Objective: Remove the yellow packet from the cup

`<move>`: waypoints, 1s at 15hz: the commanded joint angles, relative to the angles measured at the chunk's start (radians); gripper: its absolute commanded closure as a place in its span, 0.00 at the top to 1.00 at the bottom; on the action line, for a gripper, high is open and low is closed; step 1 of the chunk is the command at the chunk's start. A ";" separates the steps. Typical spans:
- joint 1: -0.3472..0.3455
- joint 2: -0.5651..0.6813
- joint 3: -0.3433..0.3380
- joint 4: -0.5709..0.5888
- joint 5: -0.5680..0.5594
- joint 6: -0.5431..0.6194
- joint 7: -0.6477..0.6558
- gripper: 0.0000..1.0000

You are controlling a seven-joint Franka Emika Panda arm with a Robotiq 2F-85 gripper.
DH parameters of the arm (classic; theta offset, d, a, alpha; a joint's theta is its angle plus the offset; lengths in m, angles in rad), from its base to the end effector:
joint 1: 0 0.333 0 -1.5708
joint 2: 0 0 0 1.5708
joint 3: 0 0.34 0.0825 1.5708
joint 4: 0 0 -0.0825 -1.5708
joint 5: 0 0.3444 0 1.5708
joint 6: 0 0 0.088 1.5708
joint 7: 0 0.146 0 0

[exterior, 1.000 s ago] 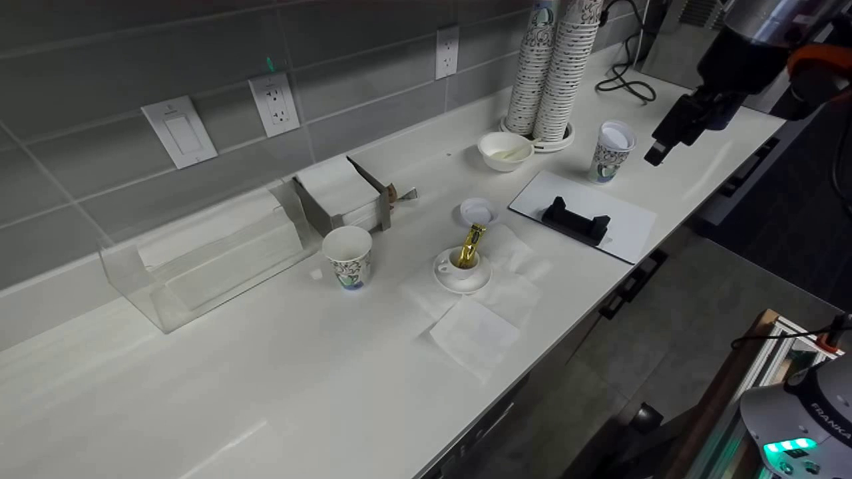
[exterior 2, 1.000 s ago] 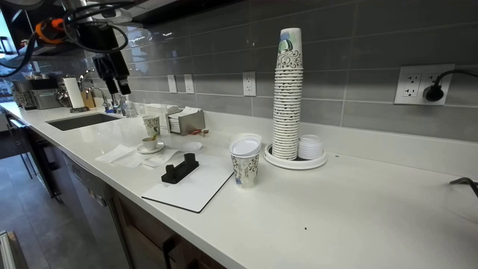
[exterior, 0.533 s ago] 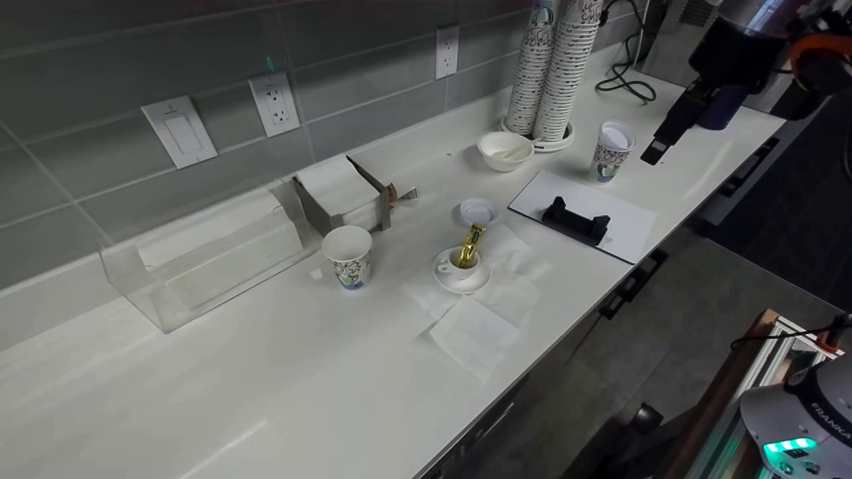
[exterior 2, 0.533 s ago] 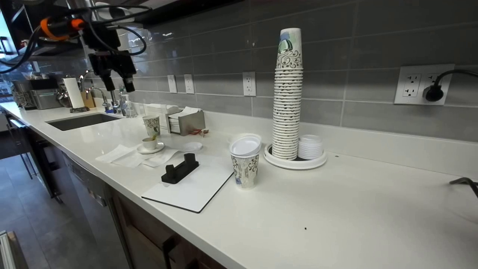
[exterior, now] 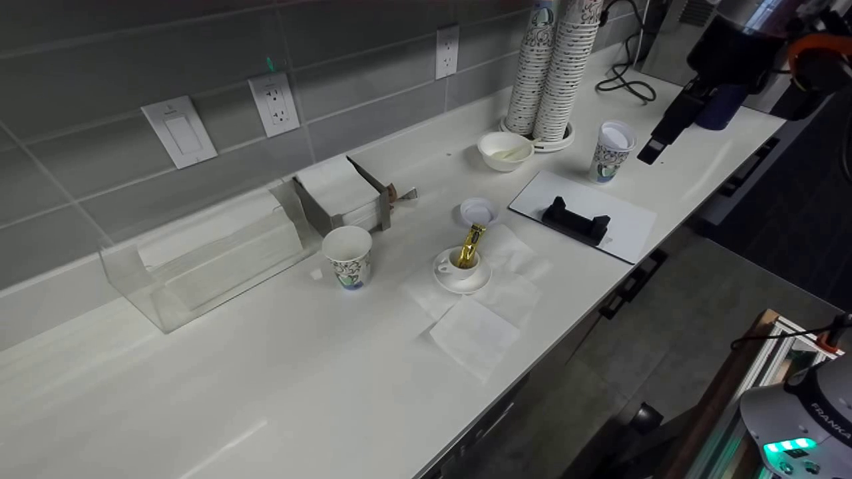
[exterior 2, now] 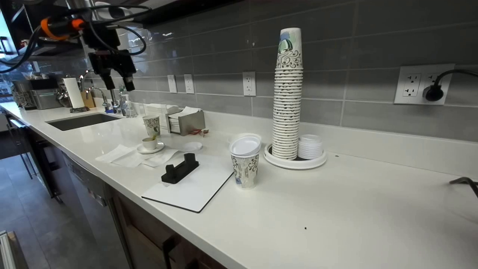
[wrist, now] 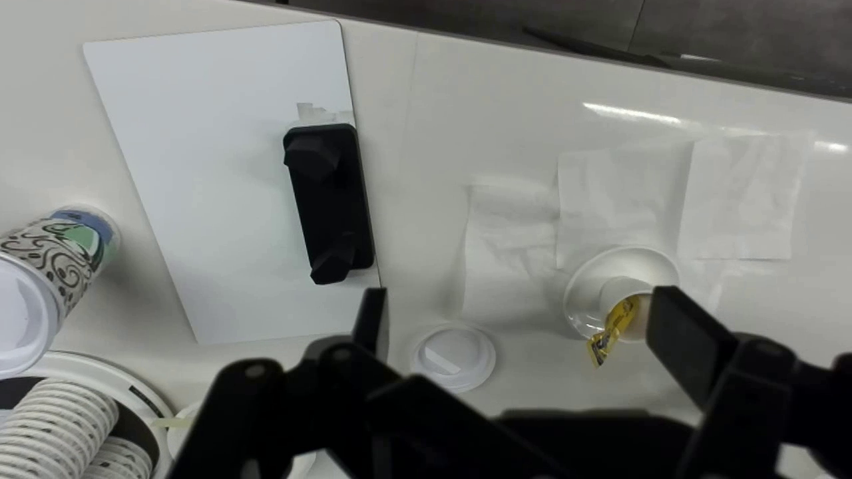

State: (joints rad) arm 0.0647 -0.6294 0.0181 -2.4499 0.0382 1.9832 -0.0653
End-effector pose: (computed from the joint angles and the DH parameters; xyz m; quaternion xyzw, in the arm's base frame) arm 0.3297 0.0320 0.5214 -0.9944 -0.0662 -0.0811 0.0133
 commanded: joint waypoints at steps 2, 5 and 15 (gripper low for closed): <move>0.029 0.117 0.080 0.080 0.097 0.115 0.165 1.00; 0.034 0.228 0.151 0.118 0.128 0.230 0.310 1.00; 0.083 0.469 0.173 0.052 0.186 0.633 0.304 1.00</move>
State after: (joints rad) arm 0.1289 -0.1893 0.2162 -2.3687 0.1850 2.5270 0.2986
